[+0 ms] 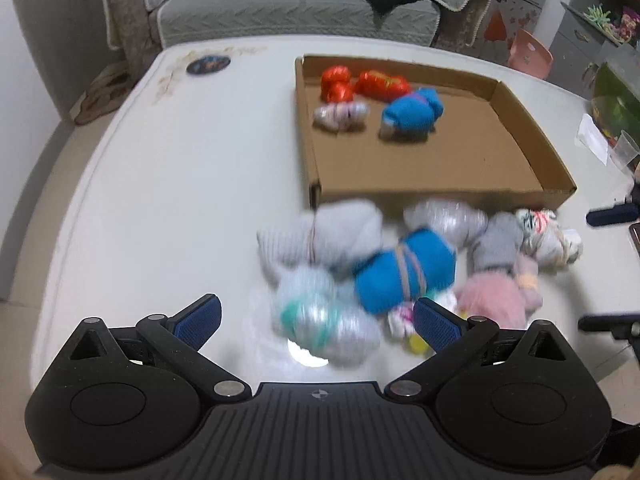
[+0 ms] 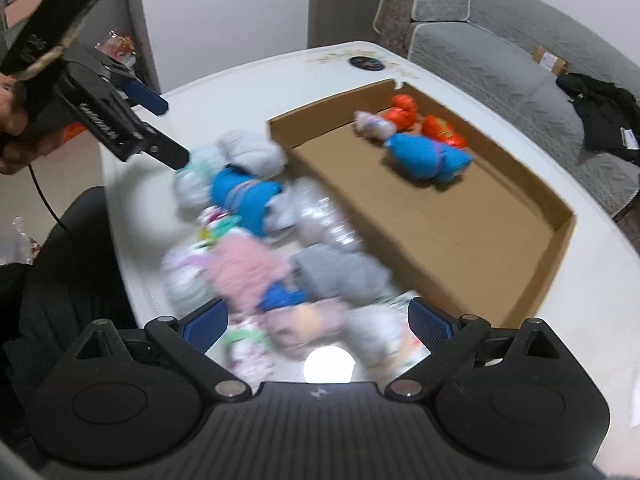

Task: Organize objects
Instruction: 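Withdraw both tools from the box toward the pile, then grasp teal-banded bubble bundle with left tool while right grasps white patterned bundle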

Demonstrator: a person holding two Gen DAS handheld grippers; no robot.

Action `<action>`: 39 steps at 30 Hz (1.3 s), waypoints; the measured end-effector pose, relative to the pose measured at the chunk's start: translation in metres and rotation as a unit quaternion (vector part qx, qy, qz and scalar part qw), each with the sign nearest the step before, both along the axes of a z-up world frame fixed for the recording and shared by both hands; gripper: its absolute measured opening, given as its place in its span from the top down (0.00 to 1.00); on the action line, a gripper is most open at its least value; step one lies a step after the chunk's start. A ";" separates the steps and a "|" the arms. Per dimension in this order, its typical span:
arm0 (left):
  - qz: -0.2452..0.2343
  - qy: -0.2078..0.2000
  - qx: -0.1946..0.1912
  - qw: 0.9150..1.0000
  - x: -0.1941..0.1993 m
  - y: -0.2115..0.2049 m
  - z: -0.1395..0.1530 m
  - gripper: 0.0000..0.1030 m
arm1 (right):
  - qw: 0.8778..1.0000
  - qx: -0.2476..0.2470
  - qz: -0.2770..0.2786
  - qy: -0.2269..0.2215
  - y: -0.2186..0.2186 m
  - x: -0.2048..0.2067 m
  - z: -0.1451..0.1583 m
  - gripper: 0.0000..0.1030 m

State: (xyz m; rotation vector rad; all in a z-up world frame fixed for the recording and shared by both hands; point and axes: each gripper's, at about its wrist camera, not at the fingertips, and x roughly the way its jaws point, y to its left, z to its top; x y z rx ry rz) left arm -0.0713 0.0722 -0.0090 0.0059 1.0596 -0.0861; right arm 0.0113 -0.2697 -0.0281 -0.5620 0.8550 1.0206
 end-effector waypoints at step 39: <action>0.047 -0.019 0.038 0.998 0.018 0.006 -0.056 0.02 | 0.997 0.036 -0.032 0.056 0.000 -0.031 -0.065 0.65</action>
